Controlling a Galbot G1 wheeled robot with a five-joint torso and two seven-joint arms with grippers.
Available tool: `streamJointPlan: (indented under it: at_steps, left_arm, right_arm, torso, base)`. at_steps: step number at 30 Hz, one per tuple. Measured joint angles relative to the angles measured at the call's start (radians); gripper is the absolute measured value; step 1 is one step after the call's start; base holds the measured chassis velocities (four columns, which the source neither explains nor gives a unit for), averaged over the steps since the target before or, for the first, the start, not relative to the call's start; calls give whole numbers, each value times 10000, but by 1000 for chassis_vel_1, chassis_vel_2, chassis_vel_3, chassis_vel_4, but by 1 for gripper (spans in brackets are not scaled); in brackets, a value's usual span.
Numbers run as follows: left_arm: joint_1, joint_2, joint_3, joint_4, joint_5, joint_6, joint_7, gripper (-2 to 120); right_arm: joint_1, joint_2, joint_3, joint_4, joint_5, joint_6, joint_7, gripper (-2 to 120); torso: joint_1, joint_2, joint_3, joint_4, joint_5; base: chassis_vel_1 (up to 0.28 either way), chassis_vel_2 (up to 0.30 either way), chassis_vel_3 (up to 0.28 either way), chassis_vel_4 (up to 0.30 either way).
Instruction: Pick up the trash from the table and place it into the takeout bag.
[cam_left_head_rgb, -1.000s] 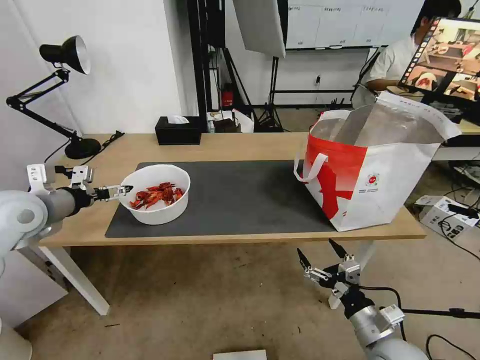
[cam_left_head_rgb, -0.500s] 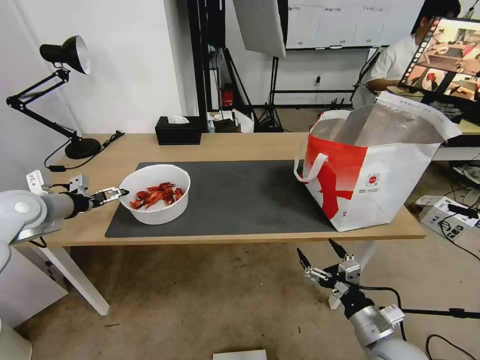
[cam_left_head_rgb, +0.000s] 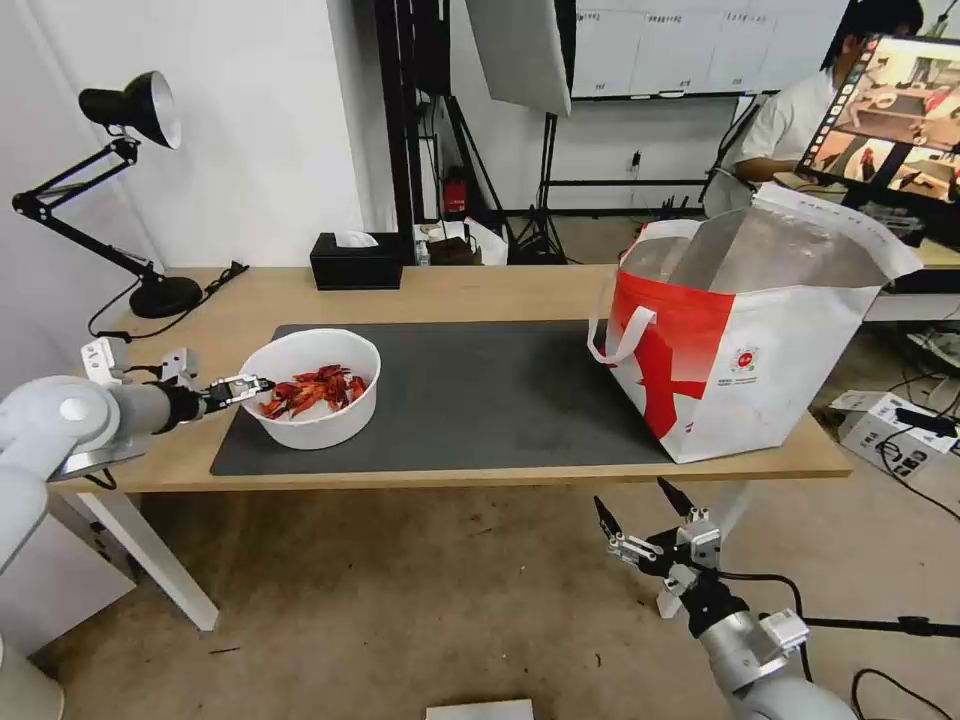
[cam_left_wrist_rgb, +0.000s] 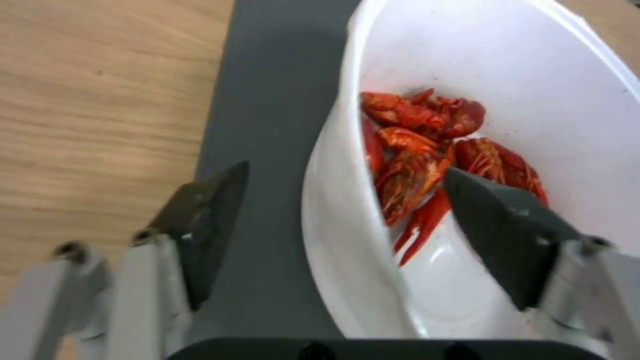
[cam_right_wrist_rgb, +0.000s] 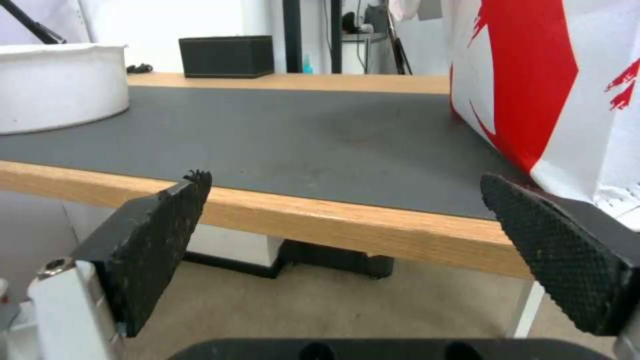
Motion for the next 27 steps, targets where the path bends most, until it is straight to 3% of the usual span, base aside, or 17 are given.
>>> streamJointPlan:
  at_steps: [6,12,14,20,27]
  left_arm:
    - [-36,37,70,-34,14,-3,0,57]
    - [69,34,77,-93,43,-8,10,29]
    - [70,33,79,-96,45,-8,12,27]
    - [64,25,155,-146,77,-12,17,1]
    - [61,70,152,-388,80,-127,35,0]
  right_arm:
    - [0,0,0,0,0,0,0,100]
    - [0,0,0,0,0,0,0,100]
    - [0,0,0,0,0,0,0,100]
    - [0,0,0,0,0,0,0,100]
    - [0,0,0,0,0,0,0,100]
  torso:
    - [0,0,0,1,-1]
    - [0,0,0,1,-1]
    - [0,0,0,1,-1]
    - [0,0,0,1,-1]
    - [0,1,0,1,-1]
  base:
    - [0,0,0,0]
    - [0,0,0,0]
    - [0,0,0,0]
    - [0,0,0,0]
    - [0,0,0,0]
